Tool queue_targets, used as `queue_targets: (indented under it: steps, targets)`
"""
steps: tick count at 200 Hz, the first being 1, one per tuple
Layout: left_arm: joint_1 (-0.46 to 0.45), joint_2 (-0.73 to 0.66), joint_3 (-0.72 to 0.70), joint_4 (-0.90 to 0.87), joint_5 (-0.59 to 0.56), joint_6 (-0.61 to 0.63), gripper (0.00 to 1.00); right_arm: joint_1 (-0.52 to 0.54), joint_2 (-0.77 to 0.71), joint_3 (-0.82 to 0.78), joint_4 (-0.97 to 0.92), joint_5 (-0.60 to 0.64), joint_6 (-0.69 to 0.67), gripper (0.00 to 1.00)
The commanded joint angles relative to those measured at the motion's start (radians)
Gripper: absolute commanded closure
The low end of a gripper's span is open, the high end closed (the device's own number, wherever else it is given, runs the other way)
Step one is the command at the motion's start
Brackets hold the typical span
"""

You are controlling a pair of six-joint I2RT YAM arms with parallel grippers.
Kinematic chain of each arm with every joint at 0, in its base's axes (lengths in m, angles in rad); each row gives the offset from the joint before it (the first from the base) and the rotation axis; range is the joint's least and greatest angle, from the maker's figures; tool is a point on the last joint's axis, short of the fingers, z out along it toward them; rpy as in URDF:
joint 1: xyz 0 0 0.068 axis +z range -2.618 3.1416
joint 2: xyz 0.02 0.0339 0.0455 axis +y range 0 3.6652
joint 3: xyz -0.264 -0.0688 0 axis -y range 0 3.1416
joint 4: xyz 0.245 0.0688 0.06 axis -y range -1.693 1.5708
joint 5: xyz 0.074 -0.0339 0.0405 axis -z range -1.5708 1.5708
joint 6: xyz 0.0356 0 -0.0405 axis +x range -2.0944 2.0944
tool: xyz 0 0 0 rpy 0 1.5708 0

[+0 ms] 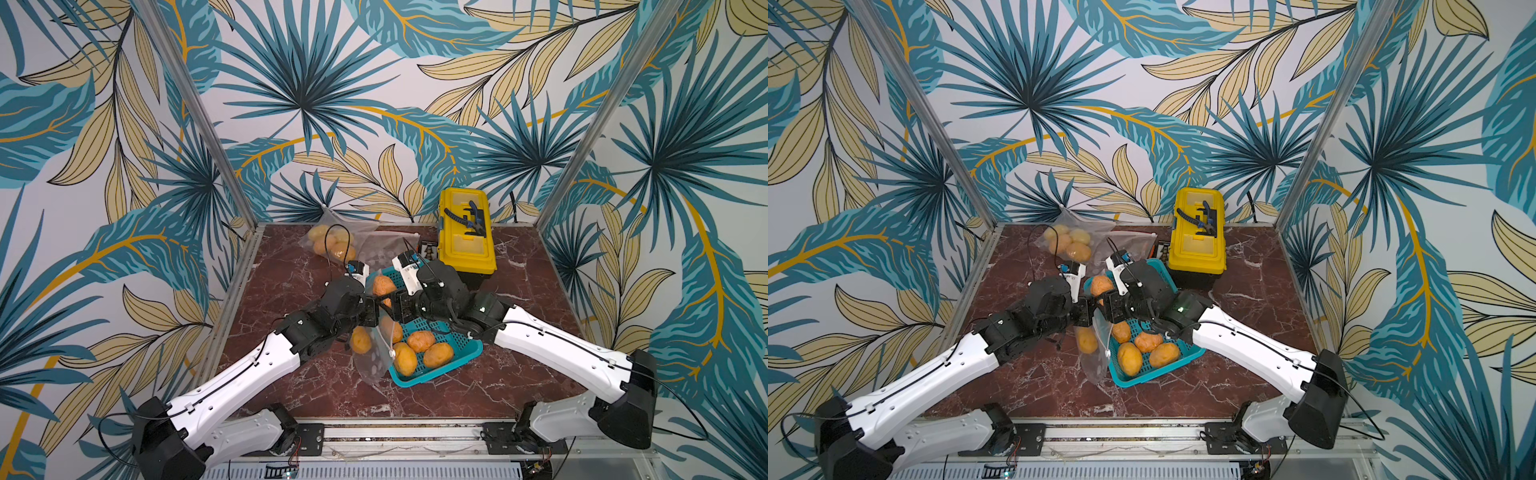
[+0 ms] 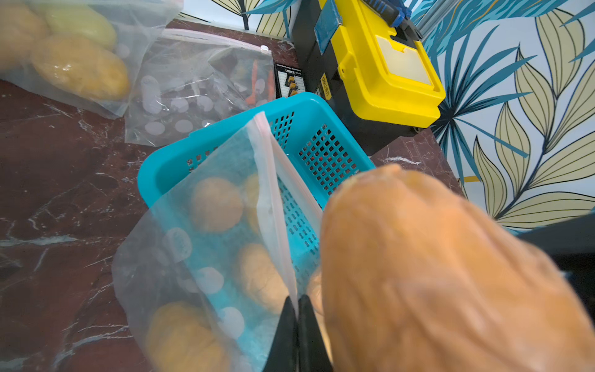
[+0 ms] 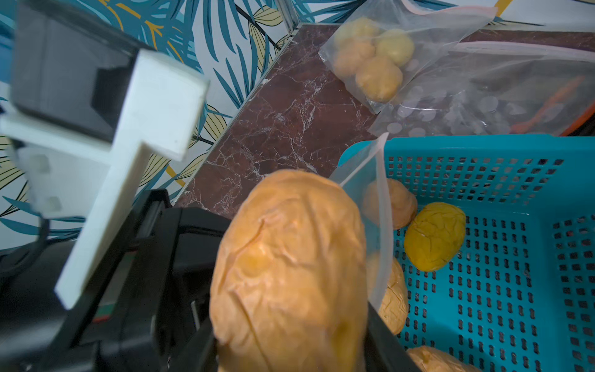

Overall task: Put the potatoes into a zipper bag and zip it
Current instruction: Place the potato into the zipper food storage bag.

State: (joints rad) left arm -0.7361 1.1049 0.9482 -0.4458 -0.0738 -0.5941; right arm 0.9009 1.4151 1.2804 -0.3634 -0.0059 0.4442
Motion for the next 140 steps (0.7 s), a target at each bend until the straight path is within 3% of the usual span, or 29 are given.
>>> queue_targets:
  steps: [1,59,111,129,140]
  targets:
    - [-0.004,-0.018,0.020,0.034,0.005,0.008,1.00,0.008,0.030,0.009,0.010,0.005,0.006,0.76]
    - [-0.005,-0.084,-0.025,0.035,-0.063,-0.043,1.00,0.007,0.088,-0.010,0.004,0.059,0.048,0.80]
    - [-0.005,-0.110,-0.039,0.034,-0.075,-0.046,1.00,0.013,0.119,-0.001,-0.012,0.011,0.031,0.80]
    - [-0.005,-0.092,-0.029,0.035,-0.067,-0.039,1.00,0.018,0.148,0.025,-0.043,0.018,0.017,0.76]
    - [-0.005,-0.085,-0.025,0.034,-0.064,-0.038,1.00,0.019,0.159,0.032,-0.053,0.024,0.012,0.67]
